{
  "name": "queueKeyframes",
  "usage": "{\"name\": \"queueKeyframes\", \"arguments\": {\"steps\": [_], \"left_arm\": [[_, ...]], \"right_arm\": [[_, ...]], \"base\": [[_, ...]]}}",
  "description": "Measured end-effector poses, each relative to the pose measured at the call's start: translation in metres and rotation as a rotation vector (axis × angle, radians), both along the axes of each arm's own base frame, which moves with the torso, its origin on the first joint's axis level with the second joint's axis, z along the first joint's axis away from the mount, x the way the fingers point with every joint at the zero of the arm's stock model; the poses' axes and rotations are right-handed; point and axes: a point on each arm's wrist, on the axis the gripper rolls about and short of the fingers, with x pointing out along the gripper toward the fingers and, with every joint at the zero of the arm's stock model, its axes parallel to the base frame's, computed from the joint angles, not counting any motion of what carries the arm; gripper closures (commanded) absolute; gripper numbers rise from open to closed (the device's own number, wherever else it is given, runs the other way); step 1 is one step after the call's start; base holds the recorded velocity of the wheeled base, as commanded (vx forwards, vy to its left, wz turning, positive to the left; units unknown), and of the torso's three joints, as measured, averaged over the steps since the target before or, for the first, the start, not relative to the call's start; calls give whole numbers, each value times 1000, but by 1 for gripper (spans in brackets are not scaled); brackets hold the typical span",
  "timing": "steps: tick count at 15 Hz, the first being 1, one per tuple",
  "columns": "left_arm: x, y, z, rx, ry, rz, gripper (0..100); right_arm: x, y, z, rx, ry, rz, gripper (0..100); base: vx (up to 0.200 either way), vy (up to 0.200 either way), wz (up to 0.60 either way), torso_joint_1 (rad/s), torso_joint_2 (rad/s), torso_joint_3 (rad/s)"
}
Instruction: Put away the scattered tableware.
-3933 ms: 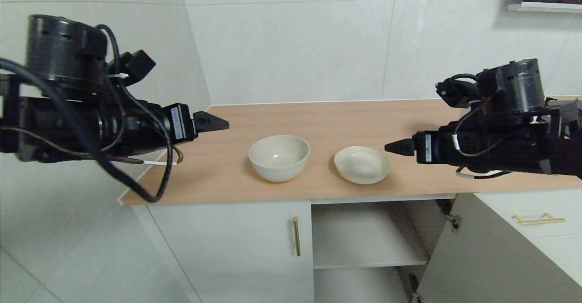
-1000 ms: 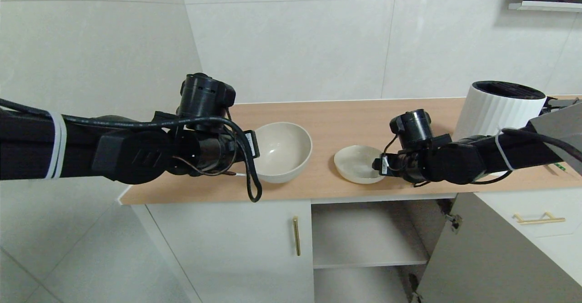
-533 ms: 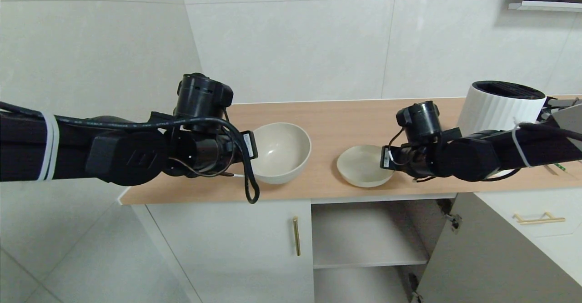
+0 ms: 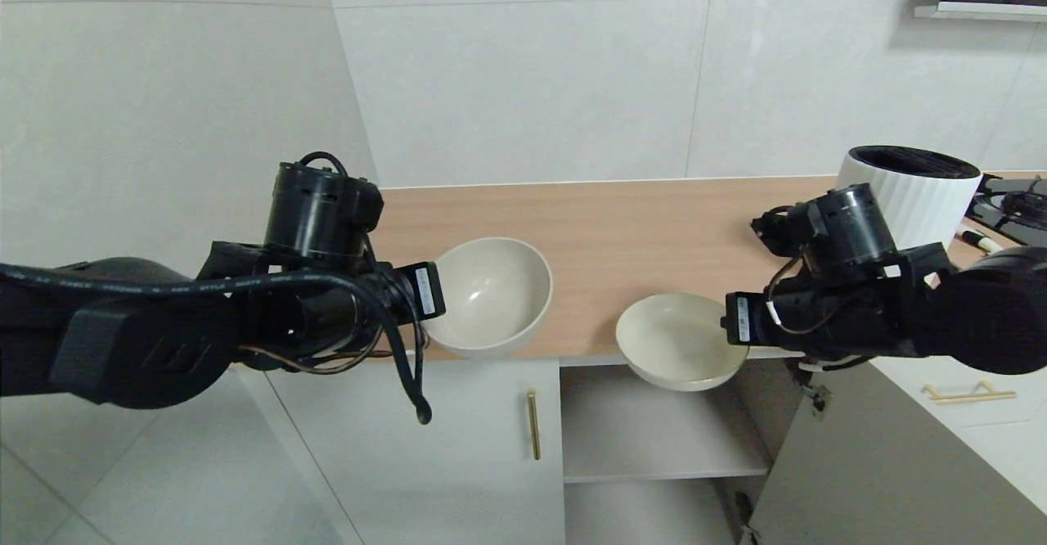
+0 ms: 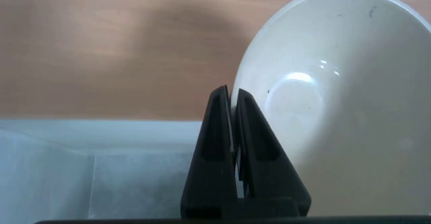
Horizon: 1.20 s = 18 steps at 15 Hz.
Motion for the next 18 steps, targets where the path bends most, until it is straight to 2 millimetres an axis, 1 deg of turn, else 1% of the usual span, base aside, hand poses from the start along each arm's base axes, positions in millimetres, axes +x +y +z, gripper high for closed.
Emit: {"name": "queueKeyframes", "arguments": {"steps": [2,3,4,6,8,12,18], "left_arm": [[-12,5,-4,-1,8,2,100],[-16,7,-3,-15,-1,1,100],[-22,10,-6,-30,2,-12,100],[-33,9,-13,-62,33,-90,100],[-36,5,-19,-54,61,-129,100],[-36,0,-28,-40,91,-146,100],[-35,-1,-32,-34,103,-148,100]], "right_arm": [[-19,-4,1,16,21,63,100],[-24,-6,2,17,19,72,100],[-29,-9,-3,6,34,82,100],[-35,-12,-7,-3,44,87,100],[-37,-13,-7,-4,46,86,100],[-37,-14,-7,-3,42,79,100],[-35,-14,-9,-10,42,73,100]], "base": [[0,0,0,0,0,0],[0,0,0,0,0,0],[0,0,0,0,0,0],[0,0,0,0,0,0],[0,0,0,0,0,0],[-200,0,0,7,4,2],[0,0,0,0,0,0]]}}
